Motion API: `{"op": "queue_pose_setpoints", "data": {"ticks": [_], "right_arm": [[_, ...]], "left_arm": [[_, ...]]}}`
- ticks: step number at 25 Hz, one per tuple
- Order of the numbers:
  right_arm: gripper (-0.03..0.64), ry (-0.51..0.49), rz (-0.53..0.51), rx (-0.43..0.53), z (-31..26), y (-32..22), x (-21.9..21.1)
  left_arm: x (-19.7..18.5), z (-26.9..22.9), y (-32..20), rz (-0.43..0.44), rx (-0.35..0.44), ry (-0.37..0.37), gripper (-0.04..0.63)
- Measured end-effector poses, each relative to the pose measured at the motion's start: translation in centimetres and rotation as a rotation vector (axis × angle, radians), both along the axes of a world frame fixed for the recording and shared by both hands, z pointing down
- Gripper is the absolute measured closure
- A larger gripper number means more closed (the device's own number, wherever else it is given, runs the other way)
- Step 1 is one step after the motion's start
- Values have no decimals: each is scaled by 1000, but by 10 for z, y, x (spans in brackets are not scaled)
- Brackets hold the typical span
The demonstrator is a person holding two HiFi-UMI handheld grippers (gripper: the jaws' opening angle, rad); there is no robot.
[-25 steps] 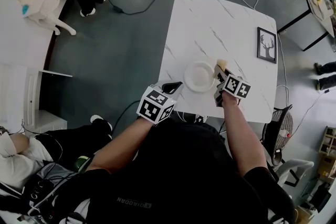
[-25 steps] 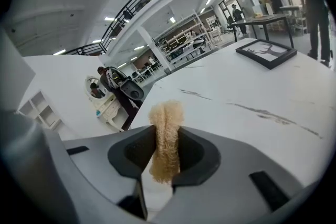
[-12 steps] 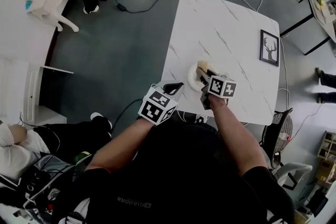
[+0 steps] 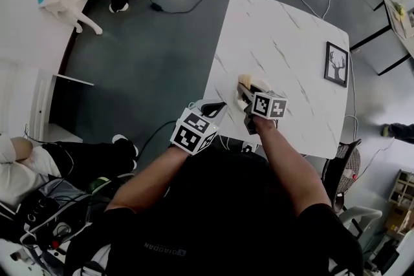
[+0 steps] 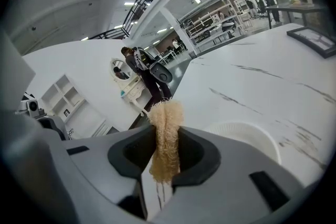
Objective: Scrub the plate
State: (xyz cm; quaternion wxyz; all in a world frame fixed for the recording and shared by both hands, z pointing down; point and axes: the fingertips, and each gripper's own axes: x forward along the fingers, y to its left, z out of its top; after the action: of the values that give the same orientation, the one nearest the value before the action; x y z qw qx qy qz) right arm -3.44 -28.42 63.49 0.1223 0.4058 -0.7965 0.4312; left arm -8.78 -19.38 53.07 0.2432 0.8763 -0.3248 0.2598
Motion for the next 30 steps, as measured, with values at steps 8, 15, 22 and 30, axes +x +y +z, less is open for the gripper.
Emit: {"op": "queue_pose_setpoints", "data": {"ticks": [8,15,22,30], "right_arm": [[509,29,-2,1,2,4,7],[509,51,36,-14,1,-2,13],[509,55,69,-22,5,-2,34],[509,51,95,-14,11,7,63]], "left_arm": [[0,-1,3,-5,0,-5,597],[-6,-9,-5,15,-3,3,597],[7,-11,-7,35,-4,4,595],[31,-3,1,56,4,3,595]]}}
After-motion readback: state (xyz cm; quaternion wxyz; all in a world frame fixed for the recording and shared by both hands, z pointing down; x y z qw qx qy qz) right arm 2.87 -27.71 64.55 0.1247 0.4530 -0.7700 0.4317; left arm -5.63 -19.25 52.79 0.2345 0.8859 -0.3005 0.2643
